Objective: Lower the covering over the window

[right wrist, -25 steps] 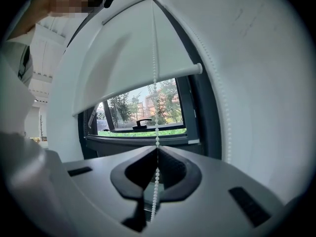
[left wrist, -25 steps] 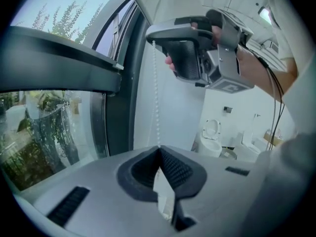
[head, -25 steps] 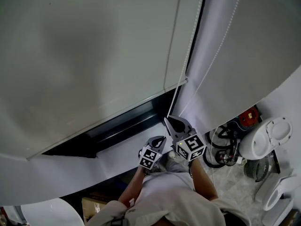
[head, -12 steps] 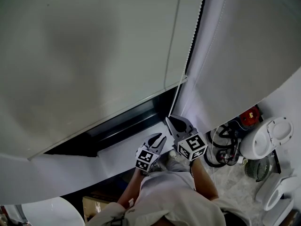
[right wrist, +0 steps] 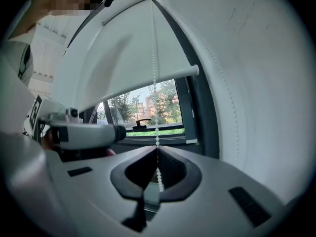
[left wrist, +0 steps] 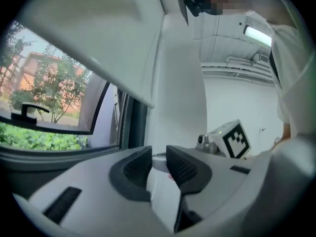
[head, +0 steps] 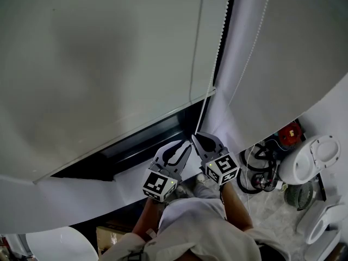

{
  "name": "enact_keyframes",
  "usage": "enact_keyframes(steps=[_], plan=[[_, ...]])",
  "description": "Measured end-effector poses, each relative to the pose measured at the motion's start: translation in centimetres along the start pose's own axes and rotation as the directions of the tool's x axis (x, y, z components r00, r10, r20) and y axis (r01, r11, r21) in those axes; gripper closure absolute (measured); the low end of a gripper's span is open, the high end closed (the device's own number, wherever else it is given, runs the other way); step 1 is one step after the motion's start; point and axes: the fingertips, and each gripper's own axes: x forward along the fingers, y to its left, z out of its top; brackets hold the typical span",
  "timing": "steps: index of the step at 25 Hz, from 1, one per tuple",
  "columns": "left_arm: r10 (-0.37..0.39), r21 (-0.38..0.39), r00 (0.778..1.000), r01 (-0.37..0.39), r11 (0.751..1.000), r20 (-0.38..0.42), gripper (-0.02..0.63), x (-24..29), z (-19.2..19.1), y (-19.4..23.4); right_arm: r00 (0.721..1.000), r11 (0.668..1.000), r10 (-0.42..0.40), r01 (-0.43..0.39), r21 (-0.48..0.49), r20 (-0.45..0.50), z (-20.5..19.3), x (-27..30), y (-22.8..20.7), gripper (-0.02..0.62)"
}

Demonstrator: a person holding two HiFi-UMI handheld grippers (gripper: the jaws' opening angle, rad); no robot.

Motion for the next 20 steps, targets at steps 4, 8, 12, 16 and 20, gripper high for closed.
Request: enact_keyframes(steps=[4, 8, 12, 16, 20], plan=[[-0.025, 0.066, 0.998, 0.021, 0.998, 0.058, 0.511, 0.7, 4.5, -0.6, 1.000, 1.000, 0.004, -0.004, -0.002, 0.001, -0.1, -0.1, 0.1, 0.598], [-0.036, 0.085, 0.989, 0.024, 0.996, 0.146, 0.511, 1.6, 9.2, -1.1, 1.000, 1.000, 0.009, -0.009, -0.005, 0.000, -0.2, -0.3, 0.1, 0.598], [-0.037, 0.120, 0.983, 0.016, 0.993, 0.180, 0.511, 2.8, 12.1, -0.8, 1.000, 1.000, 0.012, -0.012, -0.009, -0.003, -0.2, -0.4, 0.0, 0.598], [-0.039, 0.145, 0.981, 0.011, 0.989, 0.188, 0.511, 4.1, 13.4, -0.3, 1.000, 1.000, 0.013, -0.013, -0.015, -0.006, -0.1, -0.3, 0.4, 0.598], [-0.054, 0.152, 0.978, 0.023, 0.988, 0.203, 0.512, 5.1, 14.2, -0.5, 1.000, 1.000, 0.017, -0.017, -0.025, -0.009, 0.0, -0.2, 0.6, 0.598]])
